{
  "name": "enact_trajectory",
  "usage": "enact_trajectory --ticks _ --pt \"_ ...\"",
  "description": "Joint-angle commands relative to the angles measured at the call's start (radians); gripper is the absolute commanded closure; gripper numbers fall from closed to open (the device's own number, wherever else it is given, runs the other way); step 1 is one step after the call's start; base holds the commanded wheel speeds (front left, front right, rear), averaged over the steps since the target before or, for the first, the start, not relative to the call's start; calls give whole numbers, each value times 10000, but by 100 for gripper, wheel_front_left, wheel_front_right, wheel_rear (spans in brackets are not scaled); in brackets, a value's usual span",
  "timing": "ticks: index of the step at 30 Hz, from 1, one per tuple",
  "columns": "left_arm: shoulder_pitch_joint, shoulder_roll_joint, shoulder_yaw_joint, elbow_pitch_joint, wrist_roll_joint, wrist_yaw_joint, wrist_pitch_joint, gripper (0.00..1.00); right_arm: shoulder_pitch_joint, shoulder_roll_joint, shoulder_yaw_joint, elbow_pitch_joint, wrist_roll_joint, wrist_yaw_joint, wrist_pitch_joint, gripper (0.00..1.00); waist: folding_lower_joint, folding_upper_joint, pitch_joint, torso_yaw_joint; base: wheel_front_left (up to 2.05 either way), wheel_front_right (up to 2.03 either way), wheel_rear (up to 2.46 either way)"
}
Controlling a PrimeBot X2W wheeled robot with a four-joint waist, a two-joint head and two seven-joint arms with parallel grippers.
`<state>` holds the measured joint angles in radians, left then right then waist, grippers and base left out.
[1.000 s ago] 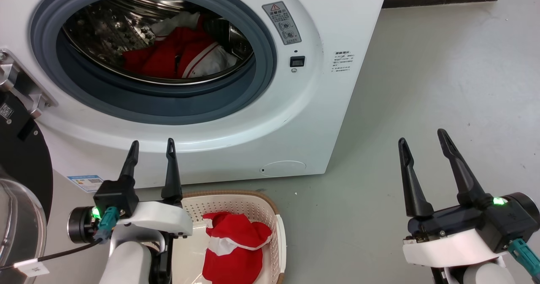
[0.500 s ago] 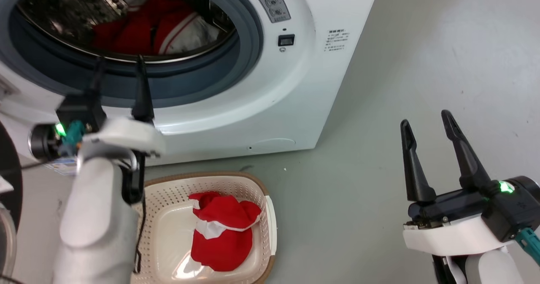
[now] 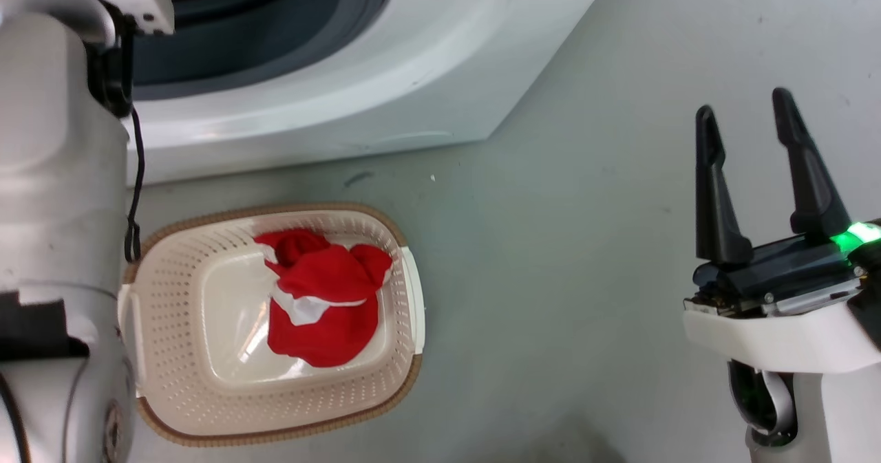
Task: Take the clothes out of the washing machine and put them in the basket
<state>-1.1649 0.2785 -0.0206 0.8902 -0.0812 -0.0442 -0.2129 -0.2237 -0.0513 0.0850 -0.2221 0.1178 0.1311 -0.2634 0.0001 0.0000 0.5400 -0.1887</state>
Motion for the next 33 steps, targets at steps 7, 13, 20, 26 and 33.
enact_trajectory --ticks 7,13,20,26,33 --pt "-2344 417 -596 1637 512 -56 678 0 -691 20 -166 -427 237 -7 -20 0 -1 0 1860 -389 0 0 0" --pt "-3597 622 -800 2421 625 -190 1366 0 -902 20 -208 -676 399 -7 -20 0 -1 0 2504 -543 0 0 0" --pt "-5336 918 -1013 3326 554 -520 3232 0 -1122 22 -180 -1010 672 -7 -20 0 -1 0 3239 -792 0 0 0" --pt "-6376 973 -1186 3722 350 -774 5256 0 -1140 22 -125 -1185 872 -7 -20 0 -1 0 3622 -992 0 0 0" --pt "-6766 1090 -1802 3868 641 -831 6668 0 -1224 22 34 -1273 1021 -8 -20 0 -1 0 3876 -1140 0 0 0"
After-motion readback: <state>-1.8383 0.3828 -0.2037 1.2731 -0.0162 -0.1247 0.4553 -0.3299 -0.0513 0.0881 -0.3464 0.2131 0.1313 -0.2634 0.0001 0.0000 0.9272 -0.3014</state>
